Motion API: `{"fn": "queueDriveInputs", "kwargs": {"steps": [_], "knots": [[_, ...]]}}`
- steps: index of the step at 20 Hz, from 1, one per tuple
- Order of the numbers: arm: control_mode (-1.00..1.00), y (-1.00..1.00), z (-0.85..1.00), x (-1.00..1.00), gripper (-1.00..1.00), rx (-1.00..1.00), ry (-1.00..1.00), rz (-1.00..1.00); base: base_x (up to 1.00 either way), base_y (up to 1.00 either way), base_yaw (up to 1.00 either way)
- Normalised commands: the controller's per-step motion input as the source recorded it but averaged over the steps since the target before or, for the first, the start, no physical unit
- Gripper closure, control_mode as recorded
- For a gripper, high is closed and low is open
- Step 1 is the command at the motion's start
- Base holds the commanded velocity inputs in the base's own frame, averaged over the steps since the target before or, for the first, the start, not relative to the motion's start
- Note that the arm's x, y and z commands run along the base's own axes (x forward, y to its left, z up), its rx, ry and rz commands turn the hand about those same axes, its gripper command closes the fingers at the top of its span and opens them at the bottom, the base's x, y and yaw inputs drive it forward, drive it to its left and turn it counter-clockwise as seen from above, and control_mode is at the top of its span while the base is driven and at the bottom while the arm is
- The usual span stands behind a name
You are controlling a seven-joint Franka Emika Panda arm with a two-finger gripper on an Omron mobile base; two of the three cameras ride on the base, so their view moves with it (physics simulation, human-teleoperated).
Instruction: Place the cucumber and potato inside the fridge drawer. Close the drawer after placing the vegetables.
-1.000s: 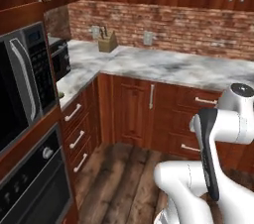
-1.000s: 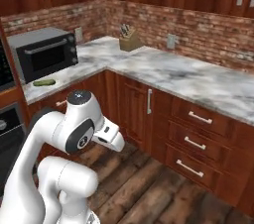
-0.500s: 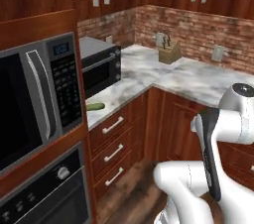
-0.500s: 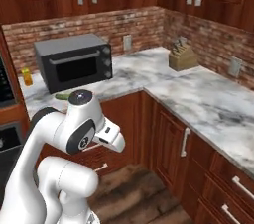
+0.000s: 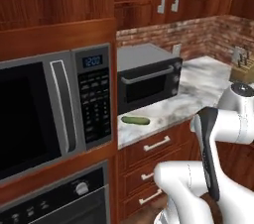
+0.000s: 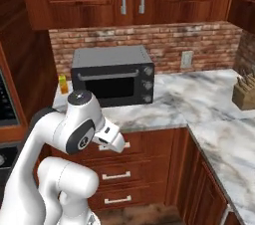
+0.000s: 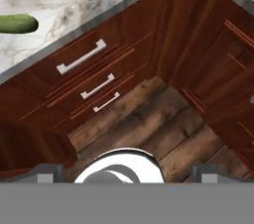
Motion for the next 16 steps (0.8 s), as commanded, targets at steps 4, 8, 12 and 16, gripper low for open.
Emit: {"fn": "queueDriveInputs", "kwargs": {"steps": [4, 8, 12, 16], "knots": [[1.00, 0.00, 0.00, 0.00, -1.00, 0.00, 0.00, 0.00, 0.13, -0.64, 0.50], [1.00, 0.00, 0.00, 0.00, -1.00, 0.00, 0.00, 0.00, 0.02, -0.70, 0.49], [1.00, 0.00, 0.00, 0.00, -1.00, 0.00, 0.00, 0.00, 0.18, -0.45, 0.51], [1.00, 0.00, 0.00, 0.00, -1.00, 0.00, 0.00, 0.00, 0.23, 0.05, 0.44]]}}
